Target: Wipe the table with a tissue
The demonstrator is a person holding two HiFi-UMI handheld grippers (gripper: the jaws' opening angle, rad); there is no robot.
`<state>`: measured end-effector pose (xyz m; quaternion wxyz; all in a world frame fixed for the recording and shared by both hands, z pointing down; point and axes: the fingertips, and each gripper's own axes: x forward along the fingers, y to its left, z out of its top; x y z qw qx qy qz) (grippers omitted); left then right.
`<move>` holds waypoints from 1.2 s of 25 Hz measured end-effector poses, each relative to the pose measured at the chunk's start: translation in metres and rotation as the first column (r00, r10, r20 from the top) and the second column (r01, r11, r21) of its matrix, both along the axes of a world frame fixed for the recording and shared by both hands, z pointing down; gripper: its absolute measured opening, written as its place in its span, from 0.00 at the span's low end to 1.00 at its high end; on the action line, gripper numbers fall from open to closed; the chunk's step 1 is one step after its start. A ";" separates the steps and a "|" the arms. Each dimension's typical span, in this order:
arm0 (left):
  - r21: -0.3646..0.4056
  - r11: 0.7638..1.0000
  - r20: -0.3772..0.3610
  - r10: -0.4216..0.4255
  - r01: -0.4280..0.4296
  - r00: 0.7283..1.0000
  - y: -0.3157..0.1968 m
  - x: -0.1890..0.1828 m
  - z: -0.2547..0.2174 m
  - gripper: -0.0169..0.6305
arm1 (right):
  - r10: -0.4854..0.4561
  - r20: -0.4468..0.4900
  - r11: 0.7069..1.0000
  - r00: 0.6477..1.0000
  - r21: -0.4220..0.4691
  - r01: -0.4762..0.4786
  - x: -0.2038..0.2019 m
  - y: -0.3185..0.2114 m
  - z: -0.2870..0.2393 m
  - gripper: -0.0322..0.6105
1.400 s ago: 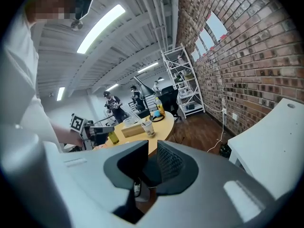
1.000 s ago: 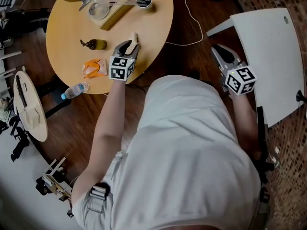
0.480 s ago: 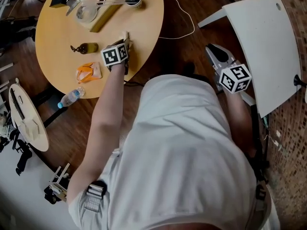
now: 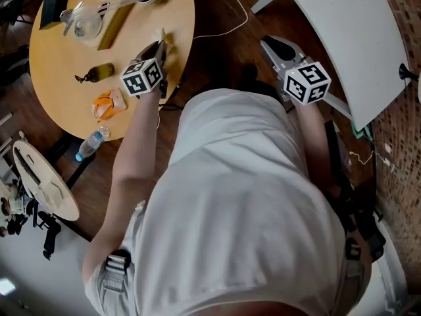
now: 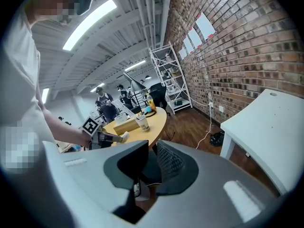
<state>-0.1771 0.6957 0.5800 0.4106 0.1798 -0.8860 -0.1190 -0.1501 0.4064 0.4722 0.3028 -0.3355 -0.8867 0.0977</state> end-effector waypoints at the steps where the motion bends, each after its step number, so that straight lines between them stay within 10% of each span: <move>1: 0.013 1.000 0.014 0.024 -0.025 1.000 -0.012 -0.003 -0.005 0.11 | 0.017 0.004 1.000 1.000 0.004 -0.017 0.001 -0.006 -0.001 0.15; 15: 0.081 0.909 0.202 0.386 -0.408 0.900 -0.192 -0.062 -0.065 0.11 | 0.422 0.043 0.907 0.906 -0.007 -0.422 0.064 -0.152 -0.017 0.15; 30: 0.127 0.810 0.260 0.529 -0.572 0.808 -0.371 -0.050 -0.098 0.11 | 0.568 0.070 0.823 0.820 -0.082 -0.562 0.085 -0.305 -0.024 0.15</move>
